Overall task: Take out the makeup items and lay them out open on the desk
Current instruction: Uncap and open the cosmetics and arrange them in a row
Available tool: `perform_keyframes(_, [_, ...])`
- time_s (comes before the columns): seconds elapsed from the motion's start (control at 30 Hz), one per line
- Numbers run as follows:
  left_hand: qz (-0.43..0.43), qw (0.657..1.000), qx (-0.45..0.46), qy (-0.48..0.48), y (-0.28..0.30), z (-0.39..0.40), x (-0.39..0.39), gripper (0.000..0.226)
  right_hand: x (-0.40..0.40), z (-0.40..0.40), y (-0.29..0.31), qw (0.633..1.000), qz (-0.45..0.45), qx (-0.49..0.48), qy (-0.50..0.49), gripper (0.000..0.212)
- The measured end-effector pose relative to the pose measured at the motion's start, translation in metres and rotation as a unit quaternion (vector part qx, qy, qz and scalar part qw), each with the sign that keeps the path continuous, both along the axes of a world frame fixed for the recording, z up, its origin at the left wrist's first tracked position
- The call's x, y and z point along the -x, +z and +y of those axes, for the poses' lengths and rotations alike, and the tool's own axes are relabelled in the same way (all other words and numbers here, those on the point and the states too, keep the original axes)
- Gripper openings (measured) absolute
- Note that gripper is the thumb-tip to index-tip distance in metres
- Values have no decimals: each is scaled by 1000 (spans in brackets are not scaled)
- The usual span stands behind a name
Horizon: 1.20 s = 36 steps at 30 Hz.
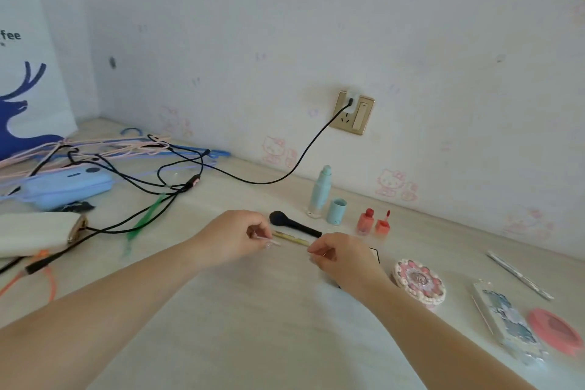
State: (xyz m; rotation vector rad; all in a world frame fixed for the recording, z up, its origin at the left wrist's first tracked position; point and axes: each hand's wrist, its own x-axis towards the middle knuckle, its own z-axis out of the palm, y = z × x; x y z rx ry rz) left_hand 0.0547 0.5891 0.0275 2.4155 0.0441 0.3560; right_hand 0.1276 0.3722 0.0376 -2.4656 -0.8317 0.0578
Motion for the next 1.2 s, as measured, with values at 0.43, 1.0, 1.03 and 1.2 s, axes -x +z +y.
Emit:
perform_keyframes(0.43, [-12, 988, -153, 1, -23, 14, -18, 4, -17, 18, -27, 995, -75, 70, -10, 17])
perform_keyframes(1.0, [-72, 996, -8, -61, 18, -68, -53, 14, -26, -43, -12, 994, -68, -88, -18, 16])
perform_keyframes(1.03, [-72, 994, -10, -76, 20, -82, -60, 14, -28, -55, -9, 993, -72, -90, -24, 16])
perform_keyframes(1.2, [-65, 985, -35, -156, 27, -162, -106, 16, -52, -135, 3, 988, -80, -103, -86, 13])
